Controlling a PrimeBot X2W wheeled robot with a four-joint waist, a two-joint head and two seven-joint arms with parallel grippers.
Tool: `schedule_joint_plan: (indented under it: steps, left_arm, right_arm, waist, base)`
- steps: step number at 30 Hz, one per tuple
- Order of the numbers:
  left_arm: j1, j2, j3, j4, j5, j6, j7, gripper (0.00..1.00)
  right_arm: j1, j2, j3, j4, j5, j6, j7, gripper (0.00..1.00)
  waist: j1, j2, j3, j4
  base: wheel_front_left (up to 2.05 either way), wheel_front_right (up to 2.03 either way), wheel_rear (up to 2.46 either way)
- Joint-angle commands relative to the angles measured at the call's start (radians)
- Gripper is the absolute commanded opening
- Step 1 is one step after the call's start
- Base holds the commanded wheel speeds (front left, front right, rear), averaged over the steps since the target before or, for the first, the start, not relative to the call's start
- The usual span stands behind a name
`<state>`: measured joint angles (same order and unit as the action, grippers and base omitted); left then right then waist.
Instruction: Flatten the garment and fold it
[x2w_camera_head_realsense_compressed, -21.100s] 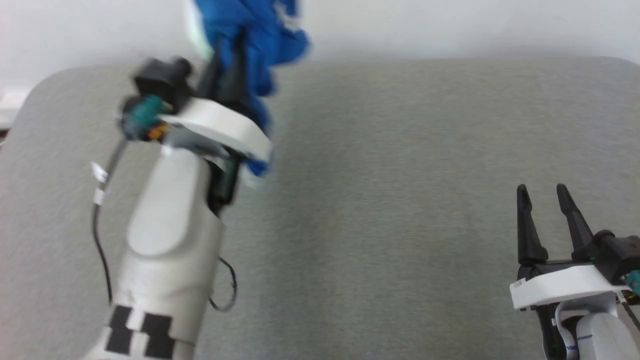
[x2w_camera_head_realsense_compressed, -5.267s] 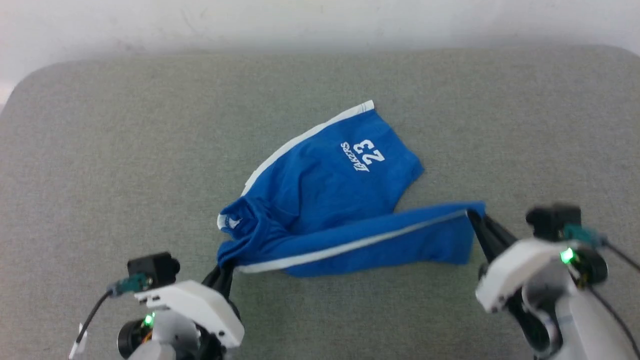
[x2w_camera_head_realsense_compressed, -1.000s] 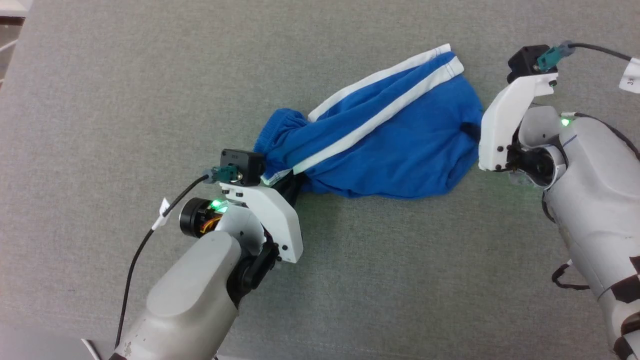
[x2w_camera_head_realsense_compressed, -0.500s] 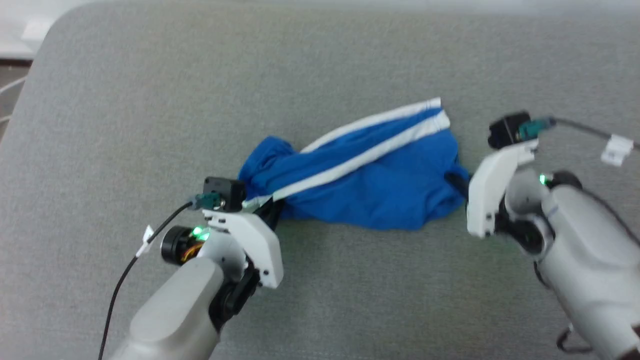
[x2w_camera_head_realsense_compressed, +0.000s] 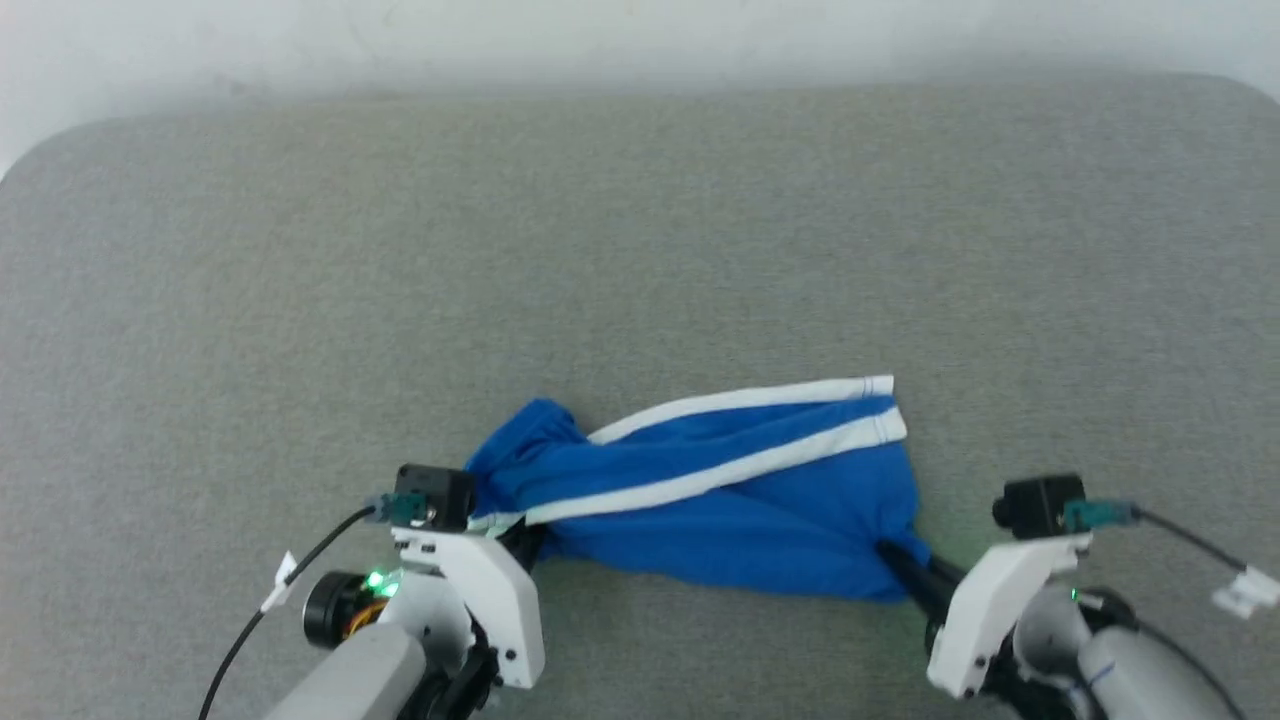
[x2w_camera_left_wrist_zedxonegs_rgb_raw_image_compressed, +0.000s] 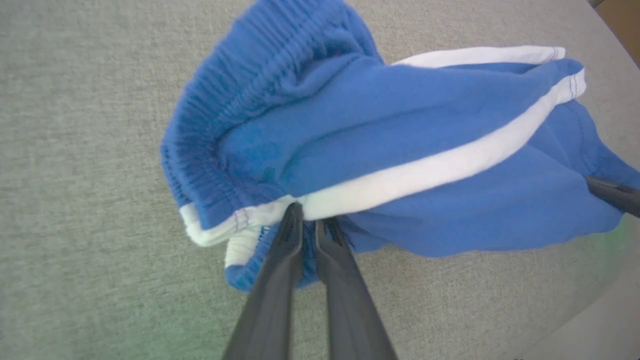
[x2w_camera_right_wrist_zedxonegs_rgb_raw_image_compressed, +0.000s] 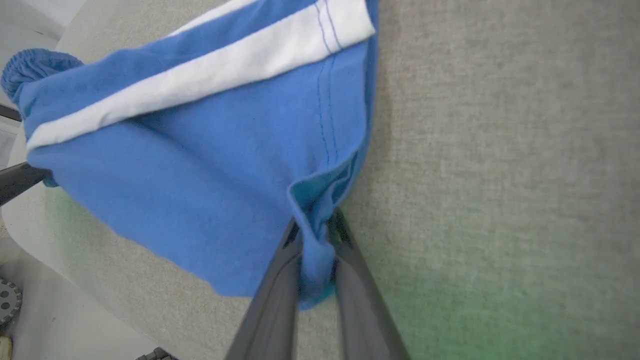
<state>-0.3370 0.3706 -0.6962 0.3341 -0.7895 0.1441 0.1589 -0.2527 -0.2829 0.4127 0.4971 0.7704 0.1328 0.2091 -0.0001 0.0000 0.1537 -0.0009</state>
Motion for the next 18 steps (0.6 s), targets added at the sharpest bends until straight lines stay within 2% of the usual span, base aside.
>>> schedule_joint_plan:
  steps: [1,2,3,11,14,18]
  left_arm:
    - [0.024,0.003,0.002,-0.004,-0.010,0.011,0.000,0.24]
    - [0.031,0.002,0.004,-0.006,-0.013,0.015,-0.005,0.89]
    - [0.036,0.001,0.007,-0.010,-0.012,0.020,-0.016,1.00]
    - [0.106,-0.012,0.072,-0.073,-0.009,0.053,-0.205,1.00]
    - [0.141,-0.014,0.095,-0.106,0.005,0.076,-0.286,1.00]
    - [0.171,-0.017,0.135,-0.154,0.031,0.103,-0.383,1.00]
  right_arm:
    - [0.044,0.019,-0.021,-0.001,-0.015,-0.002,-0.007,1.00]
    - [0.064,0.033,-0.041,-0.010,-0.021,-0.002,-0.018,1.00]
    - [0.082,0.043,-0.062,-0.019,-0.035,-0.002,-0.033,1.00]
    - [0.182,0.117,-0.252,-0.173,-0.173,-0.002,-0.189,1.00]
    - [0.198,0.135,-0.323,-0.217,-0.212,-0.002,-0.170,1.00]
    - [0.168,0.136,-0.373,-0.227,-0.235,-0.002,-0.074,1.00]
  waist:
    - [0.0001,0.0000,-0.023,-0.023]
    - [0.0001,0.0000,-0.025,-0.023]
    - [0.0001,0.0000,-0.027,-0.023]
    - [0.0001,0.0000,-0.052,-0.026]
    - [0.0001,0.0000,-0.064,-0.025]
    - [0.0001,0.0000,-0.067,-0.012]
  base:
    - [0.00,0.00,0.00]
    - [0.00,0.00,0.00]
    - [0.00,0.00,0.00]
    - [0.00,0.00,0.00]
    - [0.00,0.00,0.00]
    - [0.00,0.00,0.00]
